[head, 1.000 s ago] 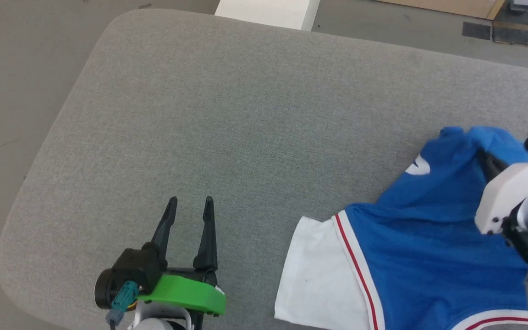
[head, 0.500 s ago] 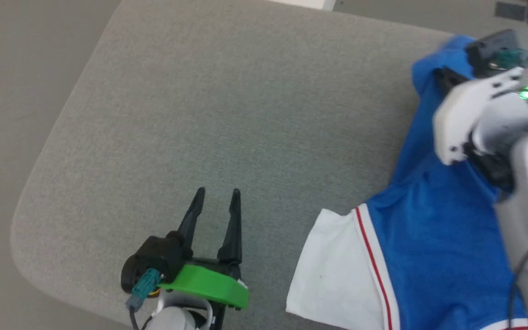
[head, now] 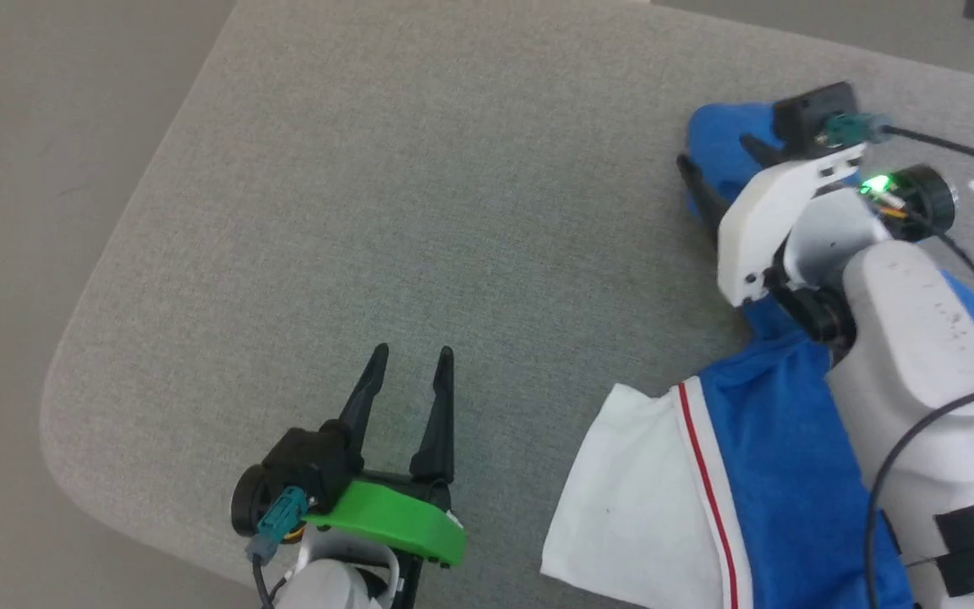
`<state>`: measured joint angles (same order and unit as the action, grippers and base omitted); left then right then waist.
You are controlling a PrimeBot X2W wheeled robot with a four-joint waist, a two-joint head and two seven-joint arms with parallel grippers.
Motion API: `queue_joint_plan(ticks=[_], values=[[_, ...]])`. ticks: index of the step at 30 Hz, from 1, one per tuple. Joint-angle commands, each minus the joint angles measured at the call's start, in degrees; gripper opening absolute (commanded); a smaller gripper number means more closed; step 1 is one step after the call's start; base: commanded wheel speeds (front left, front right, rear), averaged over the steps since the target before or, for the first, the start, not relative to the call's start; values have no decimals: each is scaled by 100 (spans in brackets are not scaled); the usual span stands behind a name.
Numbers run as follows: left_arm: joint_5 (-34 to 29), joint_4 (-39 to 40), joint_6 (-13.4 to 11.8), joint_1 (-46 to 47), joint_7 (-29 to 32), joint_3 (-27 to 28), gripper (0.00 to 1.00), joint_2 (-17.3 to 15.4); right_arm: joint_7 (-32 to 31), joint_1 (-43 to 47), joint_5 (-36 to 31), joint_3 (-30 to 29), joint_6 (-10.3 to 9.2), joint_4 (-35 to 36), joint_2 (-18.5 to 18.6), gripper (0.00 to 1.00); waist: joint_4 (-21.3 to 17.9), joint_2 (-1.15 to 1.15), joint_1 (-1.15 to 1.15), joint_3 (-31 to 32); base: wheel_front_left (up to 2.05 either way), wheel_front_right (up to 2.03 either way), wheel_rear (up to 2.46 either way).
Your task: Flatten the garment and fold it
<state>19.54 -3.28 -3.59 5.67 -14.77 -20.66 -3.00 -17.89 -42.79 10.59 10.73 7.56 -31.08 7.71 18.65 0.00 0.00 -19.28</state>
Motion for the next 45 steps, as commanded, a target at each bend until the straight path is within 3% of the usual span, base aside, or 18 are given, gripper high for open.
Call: queue_joint_plan(ticks=[1, 6, 8, 18, 21, 26, 34, 35, 39, 45], values=[[-65, -16, -7, -58, -23, 71, 100, 13, 126, 9, 159, -50, -8, 196, 95, 100, -272, 0, 0, 283, 0, 0, 0], [-260, 4, 31, -277, -23, 331, 100, 13, 417, 689, 514, -646, -8, 1154, 364, 100, -611, 0, 0, 592, 0, 0, 0], [-398, 60, 72, -447, -23, 523, 100, 7, 571, 1611, 479, -1383, -8, 2112, 366, 100, -858, 0, 0, 750, 0, 0, 0], [-591, 162, 176, -764, -23, 803, 100, -27, 1332, 4108, 80, -3161, -8, 4225, -464, 100, -1268, 0, 0, 909, 0, 0, 0], [-620, 203, 187, -865, -23, 855, 100, -24, 1716, 4681, 417, -3353, -8, 4209, -478, 100, -1332, 0, 0, 918, 0, 0, 0], [-614, 222, 143, -1104, -23, 979, 100, -17, 2357, 5278, 995, -3274, -8, 3566, -481, 100, -1444, 0, 0, 965, 0, 0, 0], [-889, 331, 173, -823, 165, 852, 100, -161, 2710, 5180, 1059, -3069, -8, 3289, -482, 100, -1552, 0, 0, 1017, 0, 0, 0], [-1067, 511, 364, -235, 886, 602, 100, -327, 2694, 5110, 1048, -3072, -8, 3308, -482, 100, -1550, 0, 0, 971, 0, 0, 0], [-1047, 490, 644, 336, 1965, 293, 100, -373, 2676, 5061, 1075, -3042, -8, 3283, -482, 100, -1549, 0, 0, 871, 0, 0, 0], [-799, 232, 874, 680, 3391, -91, 100, -376, 2668, 4973, 1130, -2933, -8, 3253, -482, 100, -1600, 0, 0, 682, 0, 0, 0]])
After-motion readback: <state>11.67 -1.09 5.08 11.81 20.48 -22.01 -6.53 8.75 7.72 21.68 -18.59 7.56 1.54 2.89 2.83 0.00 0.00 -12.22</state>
